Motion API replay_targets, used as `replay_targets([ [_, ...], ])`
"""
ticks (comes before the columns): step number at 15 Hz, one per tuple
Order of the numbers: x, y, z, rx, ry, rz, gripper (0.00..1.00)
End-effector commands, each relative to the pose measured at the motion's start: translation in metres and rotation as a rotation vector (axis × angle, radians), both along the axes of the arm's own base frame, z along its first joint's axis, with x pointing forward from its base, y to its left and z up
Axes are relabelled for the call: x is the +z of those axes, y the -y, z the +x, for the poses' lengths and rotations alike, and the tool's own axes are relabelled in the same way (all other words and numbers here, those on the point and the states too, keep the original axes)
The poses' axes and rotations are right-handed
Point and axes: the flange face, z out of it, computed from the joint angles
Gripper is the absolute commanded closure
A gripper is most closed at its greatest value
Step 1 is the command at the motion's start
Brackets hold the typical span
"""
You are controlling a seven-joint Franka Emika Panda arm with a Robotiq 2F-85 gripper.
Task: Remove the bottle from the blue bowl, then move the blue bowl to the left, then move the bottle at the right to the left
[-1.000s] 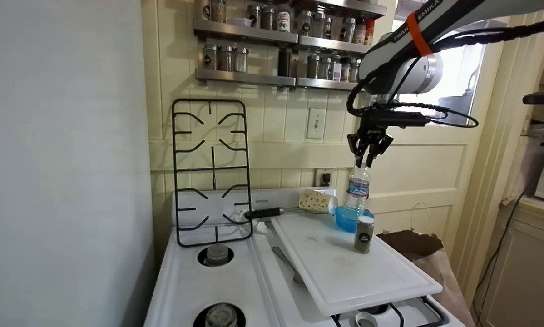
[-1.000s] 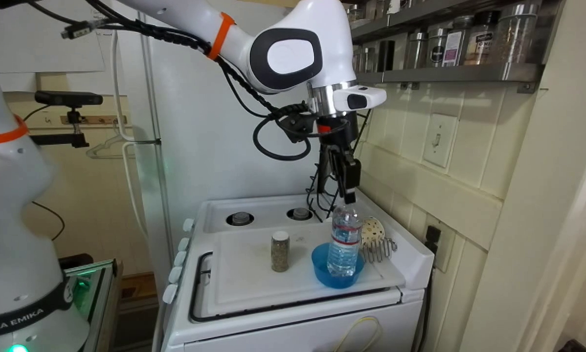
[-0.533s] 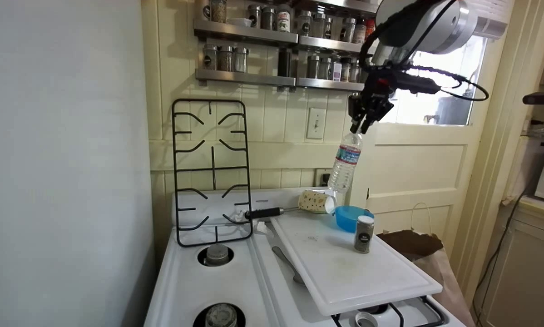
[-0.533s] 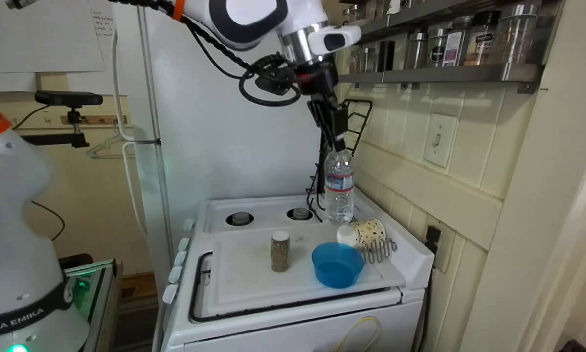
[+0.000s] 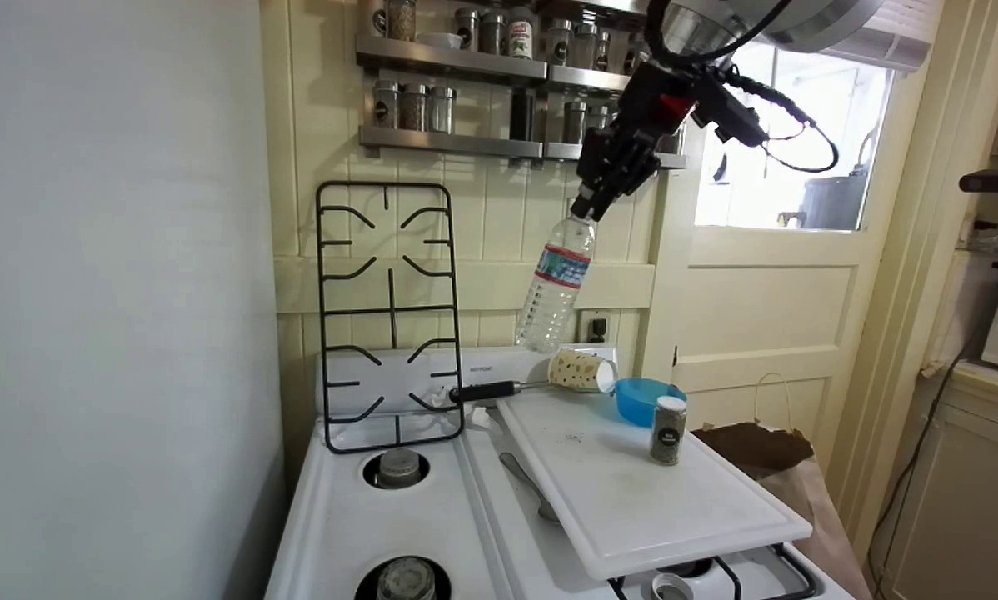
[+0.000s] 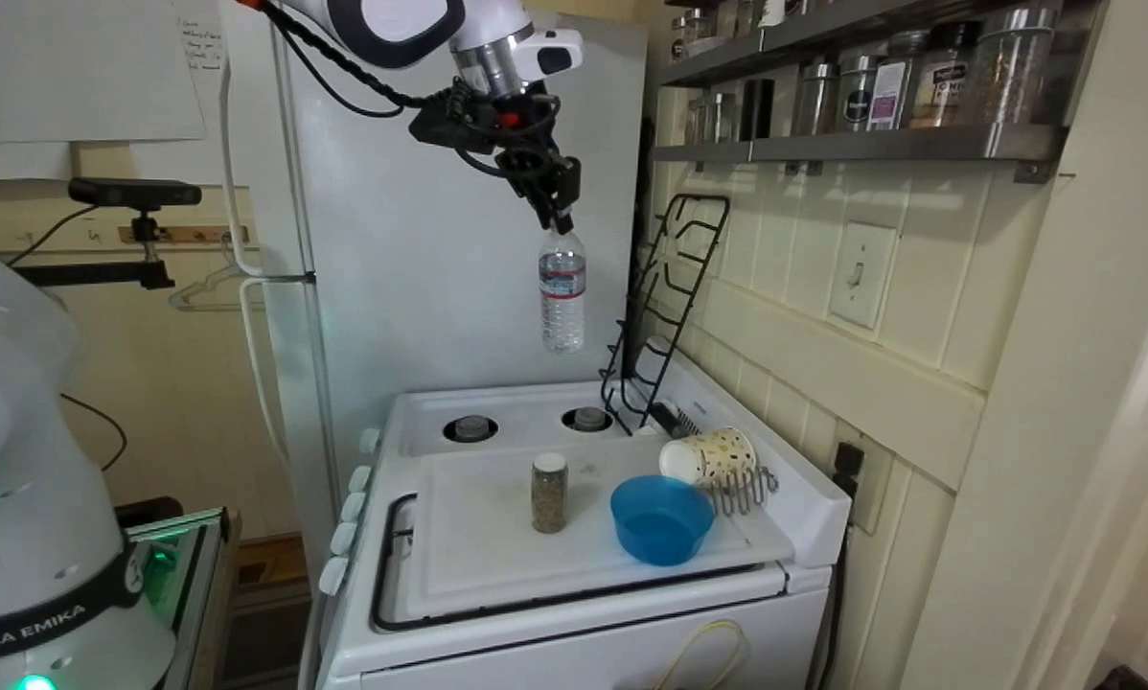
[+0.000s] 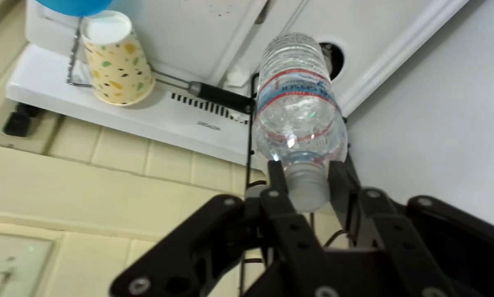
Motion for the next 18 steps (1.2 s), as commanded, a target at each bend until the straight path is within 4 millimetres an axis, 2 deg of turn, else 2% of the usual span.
replay_targets([
  [1,-0.006,-0.055,-0.01,0.202,0.008,-0.03,0.92],
  [2,-0.012,-0.064,-0.01,0.258,0.007,-0.035,0.92],
  [3,-0.008,-0.053,-0.007,0.168,-0.002,-0.04,0.69],
  [5,-0.014,-0.068,-0.009,0.227,-0.008,-0.047,0.69],
  [9,-0.016,-0.065,-0.008,0.244,-0.007,-0.055,0.69],
  [10,-0.017,-0.069,-0.004,0.251,0.01,-0.048,0.92],
  [12,-0.029,-0.096,0.015,0.276,0.016,-0.125,0.92],
  [15,-0.052,-0.149,0.045,0.355,0.063,-0.234,0.92],
  [18,-0.077,-0.208,0.067,0.437,0.067,-0.234,0.92],
])
